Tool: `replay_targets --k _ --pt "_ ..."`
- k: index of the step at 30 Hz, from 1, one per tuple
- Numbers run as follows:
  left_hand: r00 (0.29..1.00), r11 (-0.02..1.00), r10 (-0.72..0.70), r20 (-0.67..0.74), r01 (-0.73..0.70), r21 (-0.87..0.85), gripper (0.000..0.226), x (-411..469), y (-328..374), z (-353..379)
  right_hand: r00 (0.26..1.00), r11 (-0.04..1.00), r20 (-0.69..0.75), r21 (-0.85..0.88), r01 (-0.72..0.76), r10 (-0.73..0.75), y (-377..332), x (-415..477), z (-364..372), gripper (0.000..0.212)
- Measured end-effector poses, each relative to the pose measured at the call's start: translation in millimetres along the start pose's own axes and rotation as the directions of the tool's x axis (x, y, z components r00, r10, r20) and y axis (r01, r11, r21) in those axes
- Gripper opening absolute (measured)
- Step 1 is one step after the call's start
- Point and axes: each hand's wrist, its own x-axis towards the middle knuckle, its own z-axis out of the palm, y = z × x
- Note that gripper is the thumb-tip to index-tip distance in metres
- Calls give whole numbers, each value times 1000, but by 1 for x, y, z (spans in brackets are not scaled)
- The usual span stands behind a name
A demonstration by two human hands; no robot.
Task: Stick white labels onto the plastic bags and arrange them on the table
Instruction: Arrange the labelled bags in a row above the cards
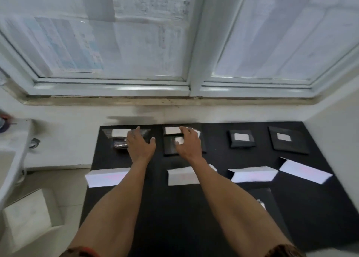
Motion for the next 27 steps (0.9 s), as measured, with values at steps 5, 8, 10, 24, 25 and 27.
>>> replay_targets --k 5,8,10,24,25,27 --pt "975 980 200 98 -197 -39 57 -84 67 81 974 991 -185 -6 -136 132 120 -54 -76 44" --pt "949 959 283 140 -277 -63 38 -145 100 132 933 972 -275 34 -232 233 193 -93 -112 26" --pt "937 959 282 206 -275 -65 30 -189 118 165 914 948 -251 73 -309 317 242 -119 -133 16" --pt "744 994 -88 663 21 109 32 -324 142 293 835 928 420 -55 -368 356 375 -214 -141 44" --pt "742 993 -115 661 59 106 35 -322 137 294 844 935 422 -27 -352 330 372 -213 -138 42" --pt "741 984 -167 650 165 65 32 -321 134 298 857 936 430 68 -345 285 370 -211 -137 37"
